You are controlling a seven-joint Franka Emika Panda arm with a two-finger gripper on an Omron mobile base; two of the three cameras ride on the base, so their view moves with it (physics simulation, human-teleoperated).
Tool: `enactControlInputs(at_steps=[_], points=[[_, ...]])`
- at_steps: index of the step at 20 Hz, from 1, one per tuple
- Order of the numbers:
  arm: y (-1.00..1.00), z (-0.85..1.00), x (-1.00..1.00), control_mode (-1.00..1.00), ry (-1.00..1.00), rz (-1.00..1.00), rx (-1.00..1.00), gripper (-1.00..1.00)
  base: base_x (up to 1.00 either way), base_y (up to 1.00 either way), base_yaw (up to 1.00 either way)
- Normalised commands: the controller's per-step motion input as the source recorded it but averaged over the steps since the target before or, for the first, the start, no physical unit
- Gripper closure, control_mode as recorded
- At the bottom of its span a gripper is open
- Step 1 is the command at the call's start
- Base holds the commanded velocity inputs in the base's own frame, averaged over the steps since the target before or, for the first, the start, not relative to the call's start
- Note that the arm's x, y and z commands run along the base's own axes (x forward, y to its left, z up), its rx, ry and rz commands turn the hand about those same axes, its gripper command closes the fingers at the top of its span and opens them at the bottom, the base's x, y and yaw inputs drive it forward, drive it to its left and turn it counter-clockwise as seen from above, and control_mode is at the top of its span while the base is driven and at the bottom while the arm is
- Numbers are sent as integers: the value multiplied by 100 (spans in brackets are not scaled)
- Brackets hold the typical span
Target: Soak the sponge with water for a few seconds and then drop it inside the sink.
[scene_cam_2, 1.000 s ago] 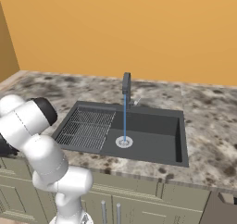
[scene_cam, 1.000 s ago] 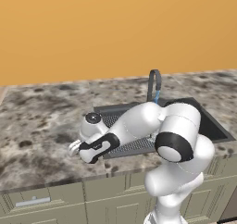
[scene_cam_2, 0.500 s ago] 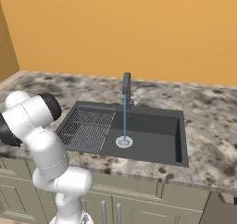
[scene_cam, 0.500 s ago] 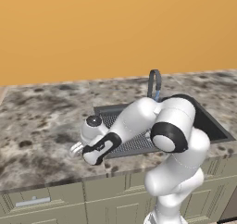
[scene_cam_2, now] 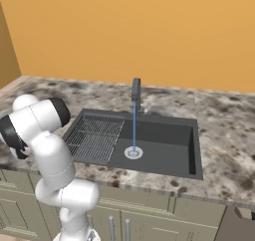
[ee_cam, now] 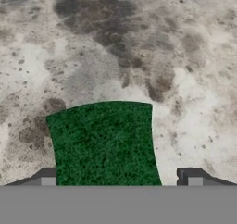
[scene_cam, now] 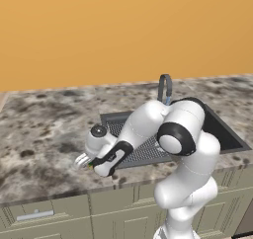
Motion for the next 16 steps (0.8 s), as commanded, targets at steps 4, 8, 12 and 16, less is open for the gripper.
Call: enactControlInputs(at_steps=[4, 8, 12, 16], points=[[1, -10, 0, -100, 0, -3, 0, -100, 0, 0, 0], [0, -1, 0, -100, 0, -1, 0, -100, 0, 0, 0], [0, 0, 0, -100, 0, 0, 0, -100, 0, 0, 0], [0, 0, 0, -100, 0, 0, 0, -100, 0, 0, 0]])
